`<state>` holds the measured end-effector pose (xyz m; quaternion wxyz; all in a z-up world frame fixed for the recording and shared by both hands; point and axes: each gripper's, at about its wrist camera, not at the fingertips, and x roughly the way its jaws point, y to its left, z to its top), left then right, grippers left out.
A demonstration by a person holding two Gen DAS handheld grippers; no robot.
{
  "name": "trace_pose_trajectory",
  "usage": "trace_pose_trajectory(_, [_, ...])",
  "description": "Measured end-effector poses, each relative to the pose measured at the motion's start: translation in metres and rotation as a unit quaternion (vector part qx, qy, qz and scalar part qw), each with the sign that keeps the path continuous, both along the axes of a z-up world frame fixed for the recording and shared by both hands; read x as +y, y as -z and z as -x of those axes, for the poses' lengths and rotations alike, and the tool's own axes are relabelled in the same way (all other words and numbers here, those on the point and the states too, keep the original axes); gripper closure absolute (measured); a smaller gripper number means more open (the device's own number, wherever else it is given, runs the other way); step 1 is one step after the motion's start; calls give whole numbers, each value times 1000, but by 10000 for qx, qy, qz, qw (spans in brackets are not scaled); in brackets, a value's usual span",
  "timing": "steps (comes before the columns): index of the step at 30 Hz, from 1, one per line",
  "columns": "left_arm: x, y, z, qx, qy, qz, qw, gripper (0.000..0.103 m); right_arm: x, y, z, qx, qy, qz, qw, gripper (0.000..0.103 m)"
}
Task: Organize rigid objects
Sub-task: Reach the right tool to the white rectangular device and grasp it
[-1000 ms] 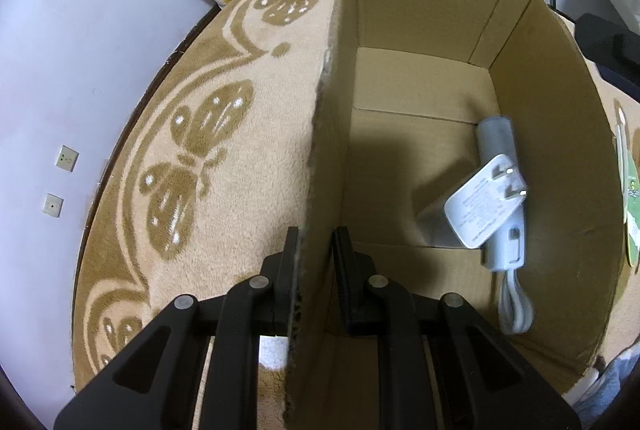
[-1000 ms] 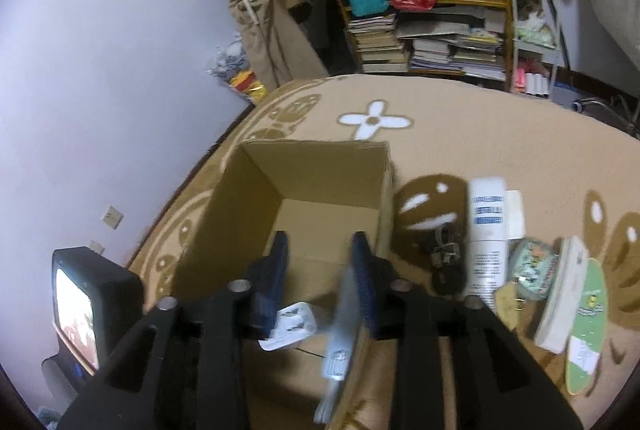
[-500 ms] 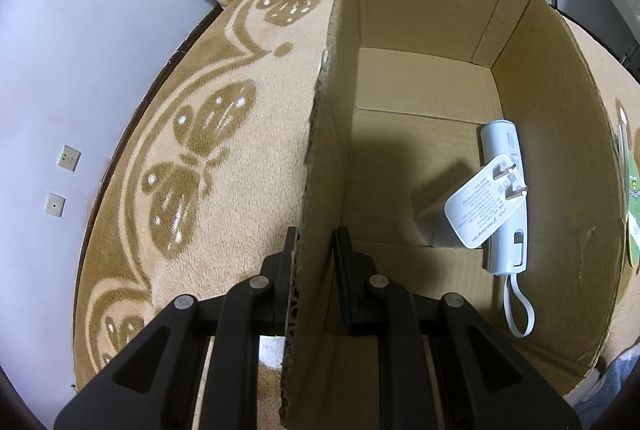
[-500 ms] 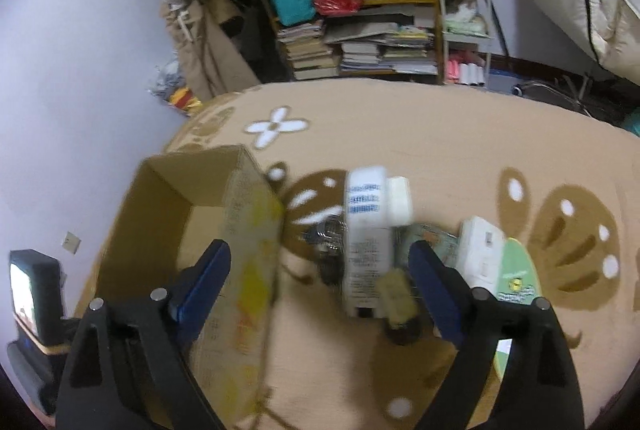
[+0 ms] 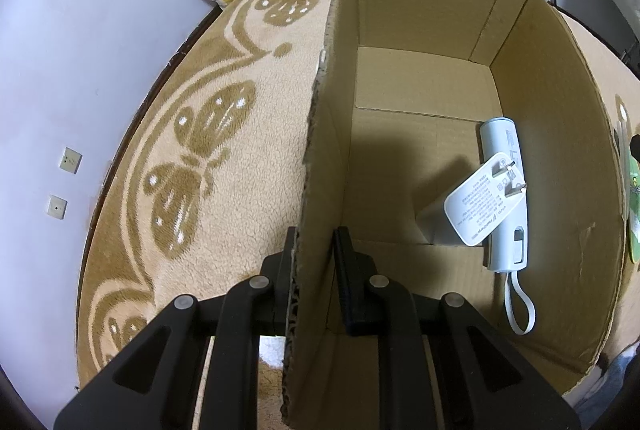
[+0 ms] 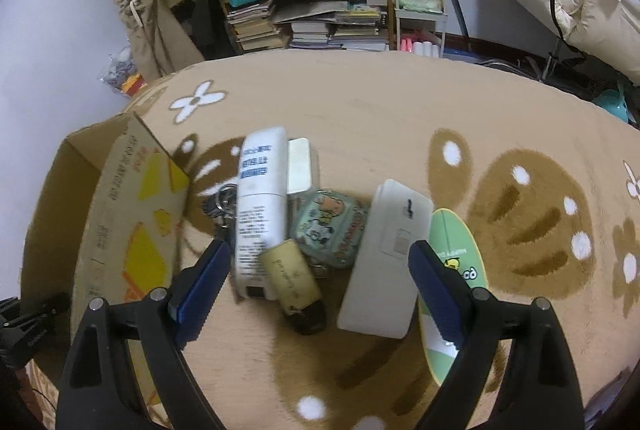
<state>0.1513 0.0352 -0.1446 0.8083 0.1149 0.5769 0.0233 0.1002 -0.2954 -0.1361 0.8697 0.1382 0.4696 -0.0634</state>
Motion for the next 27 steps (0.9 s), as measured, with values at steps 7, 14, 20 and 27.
trace_pose_trajectory(7, [0, 1, -1, 2, -1, -4, 10000, 87, -14, 15, 4, 32, 167, -182, 9997, 8])
trace_pose_trajectory(14, [1, 1, -1, 0, -7, 21, 10000, 87, -36, 25, 8, 64, 367, -528, 9979, 8])
trace_pose_trajectory(20, [1, 0, 0, 3, -11, 22, 10000, 86, -53, 42, 8, 201, 588, -1172, 9912, 8])
trace_pose_trajectory(27, [2, 0, -1, 14, -5, 56, 10000, 86, -56, 51, 6, 286, 428, -1441, 9882, 8])
